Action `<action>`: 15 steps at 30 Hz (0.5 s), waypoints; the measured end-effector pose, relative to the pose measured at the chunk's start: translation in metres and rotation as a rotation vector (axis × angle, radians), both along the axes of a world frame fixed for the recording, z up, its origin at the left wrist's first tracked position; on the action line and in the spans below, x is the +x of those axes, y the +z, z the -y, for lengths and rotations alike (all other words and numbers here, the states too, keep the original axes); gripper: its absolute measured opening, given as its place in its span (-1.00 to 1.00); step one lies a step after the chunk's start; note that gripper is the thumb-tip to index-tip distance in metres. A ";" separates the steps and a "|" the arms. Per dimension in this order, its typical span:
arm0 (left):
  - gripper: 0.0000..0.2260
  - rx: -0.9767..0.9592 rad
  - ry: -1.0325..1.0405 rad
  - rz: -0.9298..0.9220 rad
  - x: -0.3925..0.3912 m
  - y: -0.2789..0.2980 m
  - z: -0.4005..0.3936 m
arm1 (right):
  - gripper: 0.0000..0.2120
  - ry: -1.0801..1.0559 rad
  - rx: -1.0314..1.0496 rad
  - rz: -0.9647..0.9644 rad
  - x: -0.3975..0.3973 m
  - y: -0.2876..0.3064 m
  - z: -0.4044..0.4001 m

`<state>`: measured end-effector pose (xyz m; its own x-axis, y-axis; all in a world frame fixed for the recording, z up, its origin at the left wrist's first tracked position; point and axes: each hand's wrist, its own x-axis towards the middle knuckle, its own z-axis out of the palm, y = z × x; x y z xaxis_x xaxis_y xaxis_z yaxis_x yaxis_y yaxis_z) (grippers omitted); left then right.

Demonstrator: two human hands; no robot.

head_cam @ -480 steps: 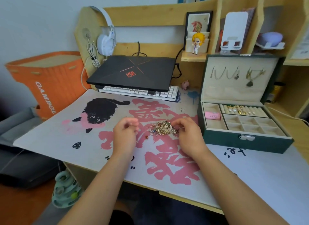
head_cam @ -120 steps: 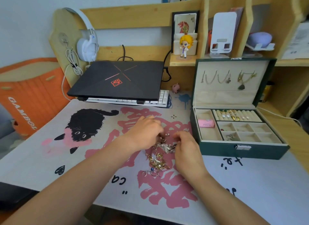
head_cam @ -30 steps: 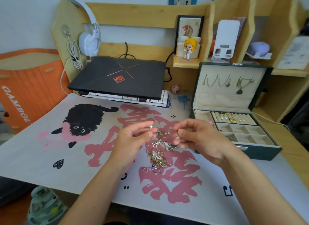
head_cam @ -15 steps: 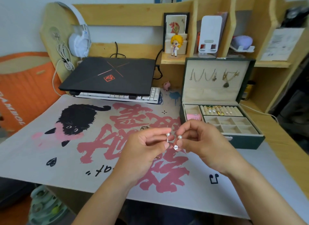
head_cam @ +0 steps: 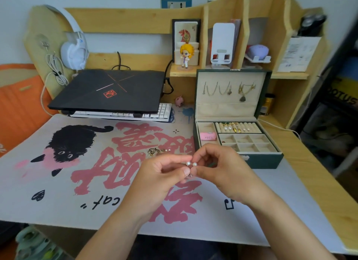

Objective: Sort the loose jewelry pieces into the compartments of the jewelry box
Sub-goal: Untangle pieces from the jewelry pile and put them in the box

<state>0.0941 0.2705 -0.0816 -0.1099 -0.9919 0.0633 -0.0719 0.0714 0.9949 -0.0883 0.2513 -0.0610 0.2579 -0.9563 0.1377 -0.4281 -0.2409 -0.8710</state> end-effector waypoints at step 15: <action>-0.62 -0.092 -0.206 0.467 -0.059 0.001 0.017 | -0.91 -0.205 0.283 0.232 -0.051 -0.026 -0.015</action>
<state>0.0347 0.2539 -0.0802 -0.3393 -0.9395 0.0466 -0.4820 0.2162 0.8491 -0.1394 0.2667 -0.0869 0.0511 -0.9931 -0.1058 -0.2275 0.0916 -0.9695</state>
